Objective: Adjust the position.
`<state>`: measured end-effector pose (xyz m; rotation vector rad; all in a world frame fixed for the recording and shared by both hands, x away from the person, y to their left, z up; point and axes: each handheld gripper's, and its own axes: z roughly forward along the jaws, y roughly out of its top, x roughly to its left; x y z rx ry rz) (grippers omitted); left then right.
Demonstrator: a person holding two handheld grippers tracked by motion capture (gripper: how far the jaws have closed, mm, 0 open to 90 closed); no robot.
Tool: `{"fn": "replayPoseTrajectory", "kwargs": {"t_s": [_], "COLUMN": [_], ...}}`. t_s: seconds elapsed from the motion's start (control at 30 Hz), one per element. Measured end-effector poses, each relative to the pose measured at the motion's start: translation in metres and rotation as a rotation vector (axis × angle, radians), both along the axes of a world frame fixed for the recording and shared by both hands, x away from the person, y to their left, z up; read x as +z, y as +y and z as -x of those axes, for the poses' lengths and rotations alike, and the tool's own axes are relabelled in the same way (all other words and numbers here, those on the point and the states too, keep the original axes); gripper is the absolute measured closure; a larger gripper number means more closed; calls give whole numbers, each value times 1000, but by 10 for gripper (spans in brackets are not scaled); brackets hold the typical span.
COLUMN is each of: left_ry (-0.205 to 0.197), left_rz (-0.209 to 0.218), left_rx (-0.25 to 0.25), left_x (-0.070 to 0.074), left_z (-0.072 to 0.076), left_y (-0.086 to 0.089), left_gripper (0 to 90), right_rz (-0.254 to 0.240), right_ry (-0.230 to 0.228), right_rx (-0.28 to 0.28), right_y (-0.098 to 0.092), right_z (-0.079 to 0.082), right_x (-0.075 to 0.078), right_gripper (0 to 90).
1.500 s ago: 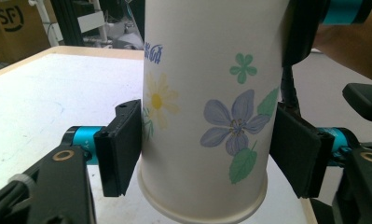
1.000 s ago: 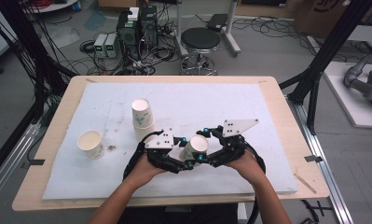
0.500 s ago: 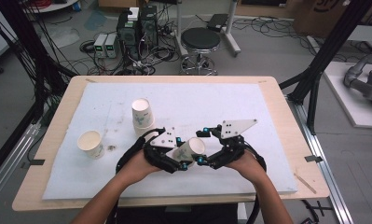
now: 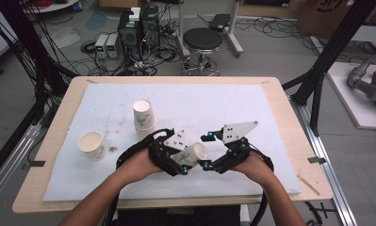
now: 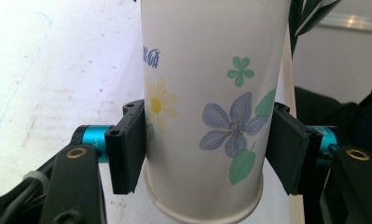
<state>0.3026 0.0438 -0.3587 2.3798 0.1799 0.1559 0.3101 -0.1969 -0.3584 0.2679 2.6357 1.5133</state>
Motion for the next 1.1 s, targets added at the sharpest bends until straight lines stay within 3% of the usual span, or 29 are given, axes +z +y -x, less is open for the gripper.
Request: {"fn": "replayPoseTrajectory", "kwargs": {"t_s": [0.2, 0.43, 0.7, 1.1], "left_ry": [7, 16, 18, 28], "left_rz": [-74, -130, -179, -204], "left_rx": [-23, -42, -60, -87], "left_x": [3, 5, 4, 2], "left_z": [1, 0, 1, 1], "left_y": [-7, -10, -14, -15], "left_gripper": [353, 353, 352, 352], "right_rz": [45, 70, 128, 168], "right_ry": [-10, -18, -13, -17], "right_rx": [24, 44, 80, 120], "right_y": [2, 6, 12, 18], "right_z": [2, 3, 4, 3], "right_x": [-1, -2, -4, -8], "right_gripper": [191, 192, 227, 272]}}
